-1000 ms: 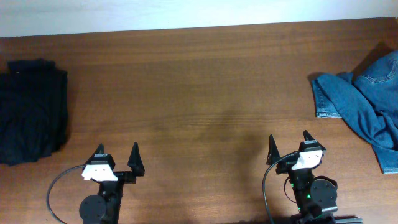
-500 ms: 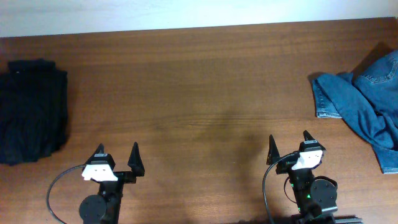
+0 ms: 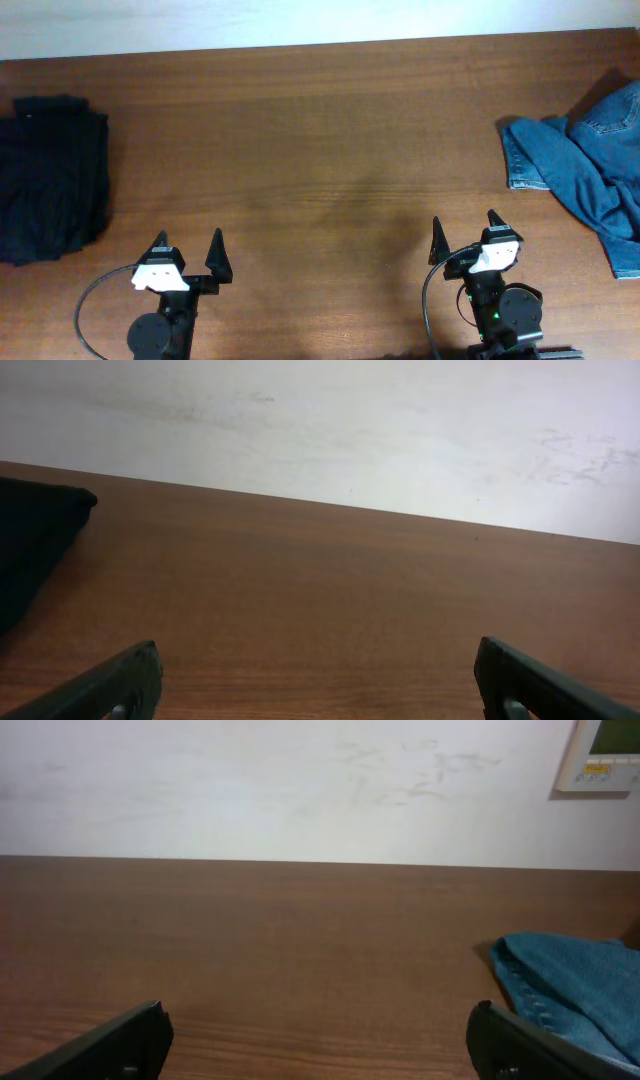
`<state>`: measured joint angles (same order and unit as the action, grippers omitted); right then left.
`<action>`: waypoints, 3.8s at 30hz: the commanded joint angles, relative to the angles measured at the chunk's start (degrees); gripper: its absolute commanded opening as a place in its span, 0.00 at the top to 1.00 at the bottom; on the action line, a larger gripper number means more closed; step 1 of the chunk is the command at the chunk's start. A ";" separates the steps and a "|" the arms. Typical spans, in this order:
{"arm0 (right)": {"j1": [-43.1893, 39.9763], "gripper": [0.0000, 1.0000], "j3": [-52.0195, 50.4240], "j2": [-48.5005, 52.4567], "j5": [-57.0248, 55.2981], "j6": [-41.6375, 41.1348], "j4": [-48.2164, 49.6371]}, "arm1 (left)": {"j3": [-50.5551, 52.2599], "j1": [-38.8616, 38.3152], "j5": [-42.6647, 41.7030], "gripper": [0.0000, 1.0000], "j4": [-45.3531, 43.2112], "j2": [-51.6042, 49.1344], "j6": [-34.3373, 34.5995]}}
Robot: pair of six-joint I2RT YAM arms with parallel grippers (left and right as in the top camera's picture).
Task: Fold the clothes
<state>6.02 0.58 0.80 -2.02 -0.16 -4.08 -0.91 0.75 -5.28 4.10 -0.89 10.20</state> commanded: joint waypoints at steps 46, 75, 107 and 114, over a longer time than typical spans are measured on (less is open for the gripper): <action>-0.48 0.01 -0.26 -0.44 0.09 -0.07 -0.46 | 0.42 -0.26 0.59 0.01 0.04 0.59 -0.90; -0.44 0.01 39.71 8.52 -7.65 -15.13 -21.55 | 0.42 -0.26 0.59 0.01 0.04 0.59 -0.90; -0.48 0.09 81.46 48.92 -15.43 -21.81 -65.16 | 0.42 -0.26 0.59 0.01 0.04 0.59 -0.90; -4.81 0.01 99.60 73.35 -19.41 -21.16 -75.41 | 0.42 -0.26 0.59 0.01 0.04 0.59 -0.90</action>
<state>4.19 93.80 67.18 -17.65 -20.99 -77.06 -0.91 0.75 -5.30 4.12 -0.84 10.20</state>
